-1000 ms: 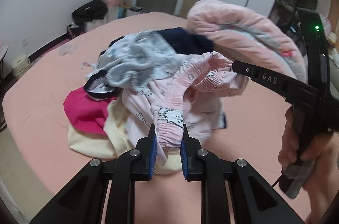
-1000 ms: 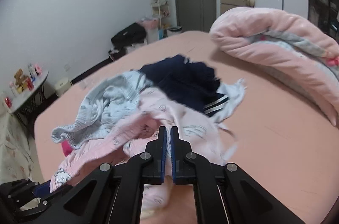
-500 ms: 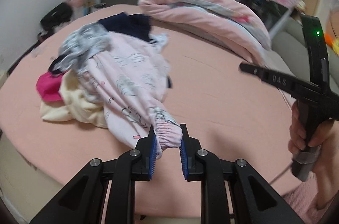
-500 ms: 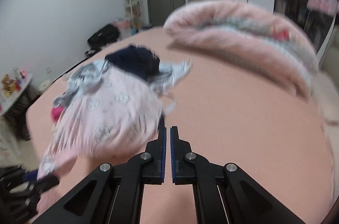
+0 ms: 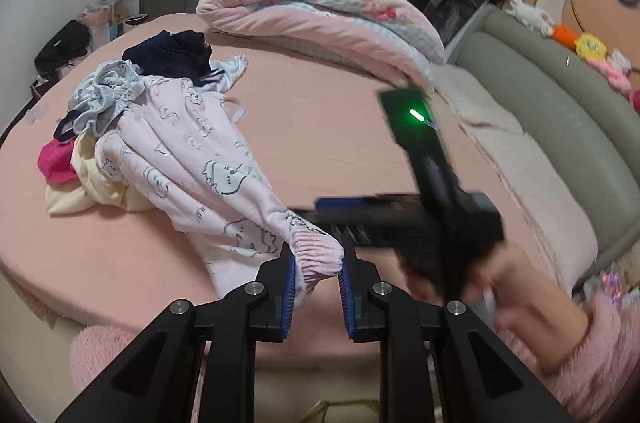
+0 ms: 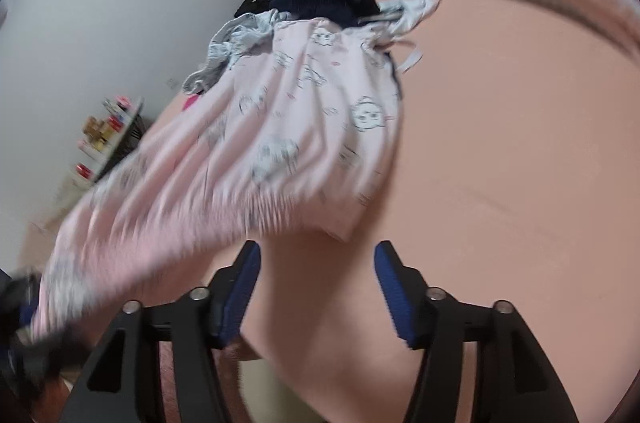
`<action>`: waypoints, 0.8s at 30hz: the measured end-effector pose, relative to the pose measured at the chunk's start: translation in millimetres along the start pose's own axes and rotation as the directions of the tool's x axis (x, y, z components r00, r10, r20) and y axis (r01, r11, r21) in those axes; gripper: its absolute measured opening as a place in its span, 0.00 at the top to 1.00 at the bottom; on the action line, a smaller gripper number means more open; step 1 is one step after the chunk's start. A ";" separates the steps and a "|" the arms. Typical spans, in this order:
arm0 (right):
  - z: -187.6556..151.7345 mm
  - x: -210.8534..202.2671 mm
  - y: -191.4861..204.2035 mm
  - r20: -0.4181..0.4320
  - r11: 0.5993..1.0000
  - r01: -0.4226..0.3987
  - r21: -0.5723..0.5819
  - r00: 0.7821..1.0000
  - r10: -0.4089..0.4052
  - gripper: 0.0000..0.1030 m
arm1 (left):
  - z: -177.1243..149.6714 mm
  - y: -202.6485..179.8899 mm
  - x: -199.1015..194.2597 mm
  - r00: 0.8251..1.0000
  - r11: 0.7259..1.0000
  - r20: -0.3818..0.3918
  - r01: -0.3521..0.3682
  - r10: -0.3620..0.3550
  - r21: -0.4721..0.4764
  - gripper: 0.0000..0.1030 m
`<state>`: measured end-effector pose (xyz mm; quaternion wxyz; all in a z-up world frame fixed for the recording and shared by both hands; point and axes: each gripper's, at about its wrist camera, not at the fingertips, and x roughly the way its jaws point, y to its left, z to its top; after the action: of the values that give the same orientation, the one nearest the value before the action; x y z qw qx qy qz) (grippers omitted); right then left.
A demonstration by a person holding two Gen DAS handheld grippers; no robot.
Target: Fold clothes
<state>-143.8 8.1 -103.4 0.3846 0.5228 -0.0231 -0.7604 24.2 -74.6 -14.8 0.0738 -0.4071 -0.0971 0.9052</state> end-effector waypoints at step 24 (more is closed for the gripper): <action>19.6 38.7 -27.7 0.098 0.944 0.328 0.026 0.939 -0.329 1.00 | -14.6 69.7 24.9 0.991 0.975 -0.057 -0.133 0.125 -0.180 0.84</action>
<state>-181.4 -3.1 -136.7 0.2481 0.4822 0.0414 -0.8392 14.9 -135.3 -58.8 -0.0210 -0.4380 -0.1518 0.8858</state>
